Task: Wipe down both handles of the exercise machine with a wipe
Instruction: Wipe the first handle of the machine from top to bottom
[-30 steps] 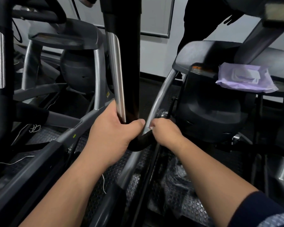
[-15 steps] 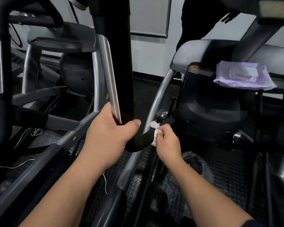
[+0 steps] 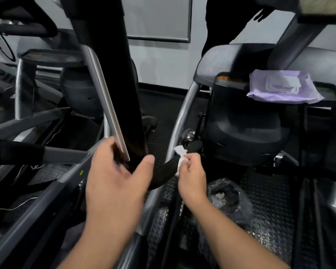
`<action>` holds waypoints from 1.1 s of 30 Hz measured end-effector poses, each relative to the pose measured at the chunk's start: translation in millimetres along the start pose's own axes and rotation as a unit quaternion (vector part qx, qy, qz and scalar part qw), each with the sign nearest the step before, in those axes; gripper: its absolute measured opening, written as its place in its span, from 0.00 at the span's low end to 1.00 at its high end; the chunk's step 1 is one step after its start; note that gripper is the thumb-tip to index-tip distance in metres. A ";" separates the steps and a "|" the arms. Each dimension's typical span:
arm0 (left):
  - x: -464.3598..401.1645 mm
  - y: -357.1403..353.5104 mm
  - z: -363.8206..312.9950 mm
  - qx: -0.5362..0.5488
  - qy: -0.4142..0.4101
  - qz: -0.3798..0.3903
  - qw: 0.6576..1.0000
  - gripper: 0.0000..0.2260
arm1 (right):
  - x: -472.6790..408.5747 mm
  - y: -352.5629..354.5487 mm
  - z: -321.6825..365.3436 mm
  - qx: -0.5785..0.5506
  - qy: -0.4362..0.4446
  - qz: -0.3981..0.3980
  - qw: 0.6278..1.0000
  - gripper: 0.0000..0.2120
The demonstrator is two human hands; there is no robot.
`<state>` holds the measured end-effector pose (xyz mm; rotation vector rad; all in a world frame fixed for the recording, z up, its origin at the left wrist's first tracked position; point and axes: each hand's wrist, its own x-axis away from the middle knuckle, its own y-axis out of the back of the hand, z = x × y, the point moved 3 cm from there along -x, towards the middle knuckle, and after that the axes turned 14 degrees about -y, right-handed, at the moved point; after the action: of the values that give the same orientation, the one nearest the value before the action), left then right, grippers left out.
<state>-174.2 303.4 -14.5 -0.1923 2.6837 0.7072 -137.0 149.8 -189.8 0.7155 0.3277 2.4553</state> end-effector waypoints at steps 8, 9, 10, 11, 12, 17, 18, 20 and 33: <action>62.6 -51.1 19.9 -0.117 -0.403 0.147 0.896 0.05 | -19.1 -12.2 -6.2 -0.154 -0.120 -0.036 0.980 0.05; 58.3 -63.0 24.4 -0.152 -0.426 0.201 0.869 0.05 | -25.7 -10.6 -5.4 -0.150 -0.131 -0.044 0.979 0.03; 51.5 -73.9 29.1 -0.201 -0.437 0.254 0.839 0.06 | -32.1 -8.9 -4.8 -0.157 -0.146 -0.051 0.975 0.03; 41.8 -84.1 30.2 -0.267 -0.427 0.307 0.807 0.06 | -36.2 -8.4 -6.2 -0.164 -0.159 -0.053 0.972 0.04; 32.9 -92.0 29.8 -0.338 -0.408 0.343 0.776 0.09 | -35.0 -9.1 -8.5 -0.170 -0.164 -0.048 0.971 0.06; 18.6 -113.7 30.3 -0.517 -0.297 0.437 0.673 0.20 | -22.1 -0.4 -12.3 -0.069 -0.064 -0.018 0.995 0.10; 18.2 -116.3 32.0 -0.529 -0.281 0.437 0.671 0.17 | -26.9 4.3 -7.7 -0.039 -0.041 -0.029 0.998 0.10; 17.9 -117.1 37.1 -0.536 -0.266 0.431 0.676 0.15 | -31.4 9.6 3.4 0.010 0.026 -0.018 0.999 0.09; 14.4 -112.7 32.1 -0.543 -0.274 0.458 0.648 0.15 | -44.5 19.7 31.1 0.289 0.212 0.160 0.920 0.11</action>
<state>-153.1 221.3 -96.7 0.9985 1.2740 2.1477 -97.2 110.6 -175.5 0.4725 1.2305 2.8370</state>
